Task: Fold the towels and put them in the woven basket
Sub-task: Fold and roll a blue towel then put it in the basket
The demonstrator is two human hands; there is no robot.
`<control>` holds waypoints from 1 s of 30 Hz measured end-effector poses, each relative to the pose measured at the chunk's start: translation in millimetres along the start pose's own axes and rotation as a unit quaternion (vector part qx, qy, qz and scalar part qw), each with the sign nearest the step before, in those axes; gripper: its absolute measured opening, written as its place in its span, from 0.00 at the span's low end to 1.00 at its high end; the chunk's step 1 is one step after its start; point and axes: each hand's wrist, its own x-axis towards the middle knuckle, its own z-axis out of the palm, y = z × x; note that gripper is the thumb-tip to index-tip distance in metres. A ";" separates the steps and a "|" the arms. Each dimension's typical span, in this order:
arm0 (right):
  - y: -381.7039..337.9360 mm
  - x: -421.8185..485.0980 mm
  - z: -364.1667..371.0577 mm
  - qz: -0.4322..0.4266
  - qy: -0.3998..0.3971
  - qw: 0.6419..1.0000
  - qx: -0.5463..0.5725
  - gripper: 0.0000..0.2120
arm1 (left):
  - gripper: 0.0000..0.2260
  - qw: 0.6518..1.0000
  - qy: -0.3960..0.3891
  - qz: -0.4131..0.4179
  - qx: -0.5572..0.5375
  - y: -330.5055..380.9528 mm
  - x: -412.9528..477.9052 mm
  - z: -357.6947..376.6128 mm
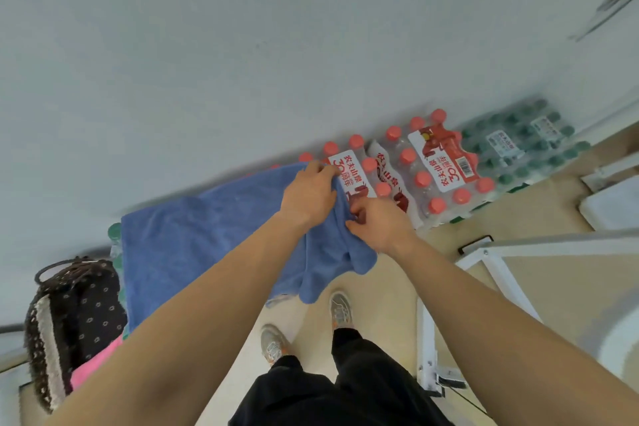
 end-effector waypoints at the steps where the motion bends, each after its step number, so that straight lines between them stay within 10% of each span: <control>1: 0.1 -1.3 1.1 0.000 0.006 1.000 0.001 0.11 | 0.21 0.999 -0.010 0.029 0.029 4.0 4.2 -0.8; 11: 14.5 2.7 -7.6 0.013 0.058 0.984 0.166 0.03 | 0.09 0.983 -0.069 0.114 0.129 2.7 26.6 -9.5; 20: 14.3 17.3 -25.8 0.023 -0.026 0.926 0.376 0.14 | 0.06 0.981 -0.029 0.032 -0.187 8.8 27.0 -34.1; 22: 14.6 19.6 -30.2 0.000 -0.085 0.921 0.379 0.25 | 0.09 0.979 -0.025 0.031 -0.198 9.9 25.9 -37.1; 26: 15.7 19.4 -44.0 -0.026 -0.136 0.940 0.313 0.05 | 0.12 0.982 -0.004 0.006 -0.189 8.0 23.6 -40.2; 30: 22.8 15.2 -56.9 -0.022 -0.126 0.949 0.289 0.13 | 0.09 0.985 0.001 -0.012 -0.175 6.0 22.8 -41.9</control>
